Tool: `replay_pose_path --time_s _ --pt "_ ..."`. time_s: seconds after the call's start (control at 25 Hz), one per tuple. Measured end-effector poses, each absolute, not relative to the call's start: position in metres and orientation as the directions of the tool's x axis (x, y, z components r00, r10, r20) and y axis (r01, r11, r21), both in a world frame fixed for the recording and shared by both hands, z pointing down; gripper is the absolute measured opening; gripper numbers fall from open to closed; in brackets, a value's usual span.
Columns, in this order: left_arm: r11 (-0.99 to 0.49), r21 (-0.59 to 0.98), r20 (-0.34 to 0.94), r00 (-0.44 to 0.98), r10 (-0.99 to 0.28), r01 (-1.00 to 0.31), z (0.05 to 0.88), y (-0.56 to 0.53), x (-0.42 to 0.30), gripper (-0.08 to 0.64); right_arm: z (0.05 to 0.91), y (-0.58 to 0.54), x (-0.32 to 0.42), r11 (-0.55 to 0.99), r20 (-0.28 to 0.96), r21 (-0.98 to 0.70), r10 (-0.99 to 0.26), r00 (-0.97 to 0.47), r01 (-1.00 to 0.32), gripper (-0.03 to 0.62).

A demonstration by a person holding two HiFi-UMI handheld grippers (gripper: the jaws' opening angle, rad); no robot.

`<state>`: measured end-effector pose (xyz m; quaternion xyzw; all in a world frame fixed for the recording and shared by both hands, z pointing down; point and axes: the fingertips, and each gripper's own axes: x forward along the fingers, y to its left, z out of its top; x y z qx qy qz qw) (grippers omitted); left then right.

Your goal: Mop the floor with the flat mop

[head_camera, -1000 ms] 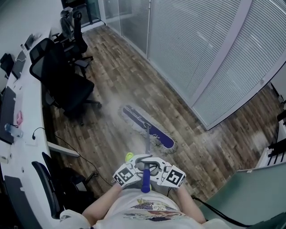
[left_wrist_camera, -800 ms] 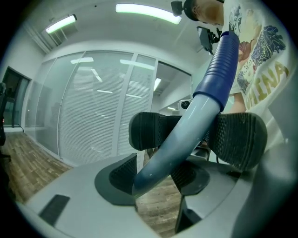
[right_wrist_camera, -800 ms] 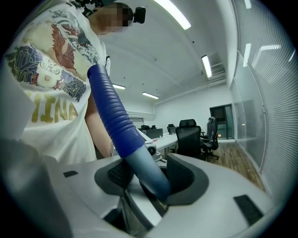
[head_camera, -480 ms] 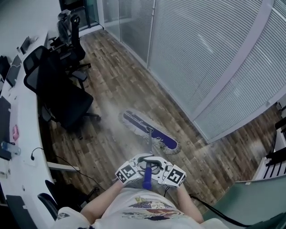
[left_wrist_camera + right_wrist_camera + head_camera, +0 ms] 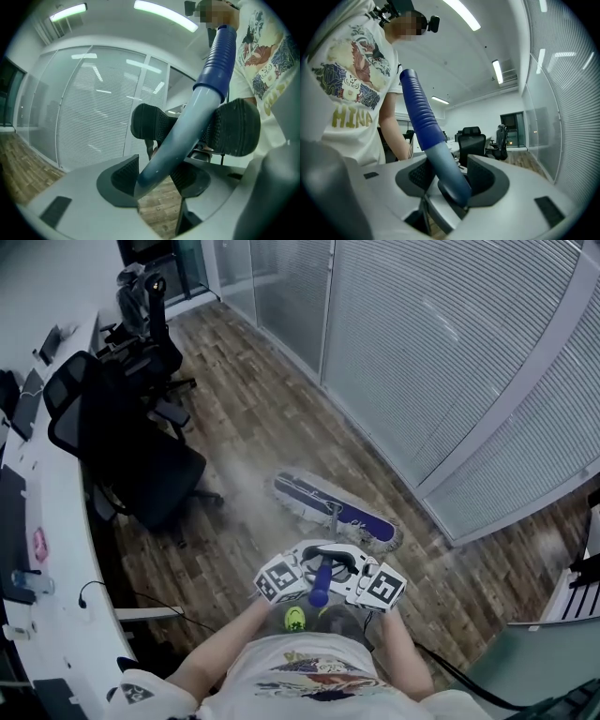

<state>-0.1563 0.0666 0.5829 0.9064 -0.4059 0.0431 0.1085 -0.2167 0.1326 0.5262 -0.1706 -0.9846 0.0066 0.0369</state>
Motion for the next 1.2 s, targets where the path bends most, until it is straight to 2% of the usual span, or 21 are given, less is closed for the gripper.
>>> replay_pose_path --time_s 0.24,0.6,0.88,1.04,1.2 --pt "-0.639 0.159 0.196 0.658 -0.727 -0.753 0.596 0.025 -0.184 0.202 0.541 0.092 -0.245 0.937 0.097 -0.056 0.348 -0.932 0.344 0.208" --pt "-0.609 0.182 0.232 0.635 -0.737 -0.772 0.606 -0.085 -0.238 0.202 0.545 -0.017 -0.296 0.923 0.095 -0.003 0.384 -0.918 0.386 0.21" --pt "-0.566 0.151 0.212 0.586 -0.782 -0.81 0.578 -0.214 -0.268 0.191 0.519 -0.144 -0.323 0.905 0.034 0.011 0.424 -0.905 0.425 0.207" --pt "-0.542 0.149 0.173 0.562 -0.809 -0.827 0.569 -0.273 -0.278 0.183 0.501 -0.204 -0.329 0.895 -0.046 0.049 0.446 -0.894 0.444 0.194" --pt "-0.55 0.129 0.175 0.565 -0.806 -0.825 0.568 -0.317 -0.282 0.178 0.494 -0.251 -0.332 0.91 -0.099 0.05 0.415 -0.905 0.412 0.183"
